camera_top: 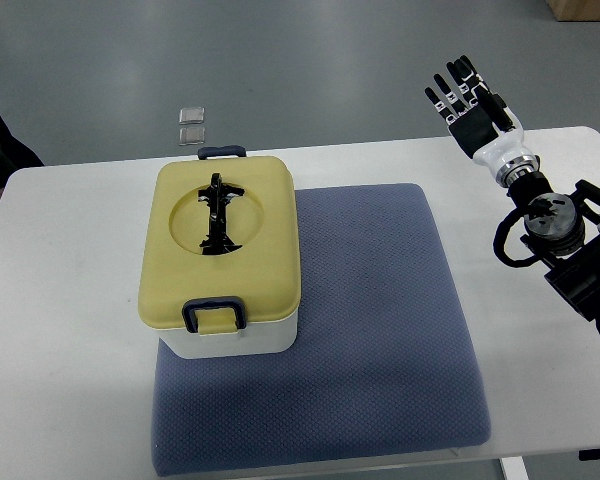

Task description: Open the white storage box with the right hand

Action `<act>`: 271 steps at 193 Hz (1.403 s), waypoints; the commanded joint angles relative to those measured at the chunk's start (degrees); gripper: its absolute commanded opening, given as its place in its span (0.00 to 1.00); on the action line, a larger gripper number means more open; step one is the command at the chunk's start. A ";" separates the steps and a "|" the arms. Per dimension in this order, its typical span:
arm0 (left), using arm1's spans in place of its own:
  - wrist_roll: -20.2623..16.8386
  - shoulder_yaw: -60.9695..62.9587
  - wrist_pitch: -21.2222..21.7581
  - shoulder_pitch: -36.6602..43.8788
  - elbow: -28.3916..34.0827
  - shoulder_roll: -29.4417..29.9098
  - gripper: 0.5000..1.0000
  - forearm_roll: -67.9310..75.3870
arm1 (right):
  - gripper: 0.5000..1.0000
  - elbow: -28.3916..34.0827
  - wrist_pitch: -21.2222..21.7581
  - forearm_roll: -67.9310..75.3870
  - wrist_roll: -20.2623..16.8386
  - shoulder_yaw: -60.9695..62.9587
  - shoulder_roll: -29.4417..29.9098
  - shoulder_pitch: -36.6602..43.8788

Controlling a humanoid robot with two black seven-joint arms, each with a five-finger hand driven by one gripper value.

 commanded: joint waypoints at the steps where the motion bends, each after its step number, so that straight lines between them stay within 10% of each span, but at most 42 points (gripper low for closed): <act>1: -0.07 0.08 -0.06 0.00 0.03 0.00 1.00 0.01 | 0.86 0.05 -0.02 -1.22 -0.22 -0.05 -0.06 1.00; 86: -0.07 0.16 -0.06 0.00 0.03 0.00 1.00 0.10 | 0.86 10.16 0.07 -48.60 0.04 -10.42 -9.56 17.44; 129: -0.07 0.08 -0.06 0.00 0.03 0.00 1.00 0.10 | 0.86 20.53 -2.22 -64.68 5.67 -39.78 -14.04 37.48; 158: -0.07 -0.01 -0.06 0.00 0.20 0.00 1.00 0.10 | 0.86 25.81 -17.94 -86.82 20.63 -59.28 -11.41 51.27; 195: -0.07 -0.01 -0.06 0.00 0.11 0.00 1.00 0.10 | 0.86 25.72 -32.80 -94.65 20.63 -66.67 -6.57 52.42; 271: -0.07 -0.01 -0.15 0.00 0.20 0.00 1.00 0.10 | 0.86 23.61 -35.35 -95.00 20.63 -68.34 -1.65 50.14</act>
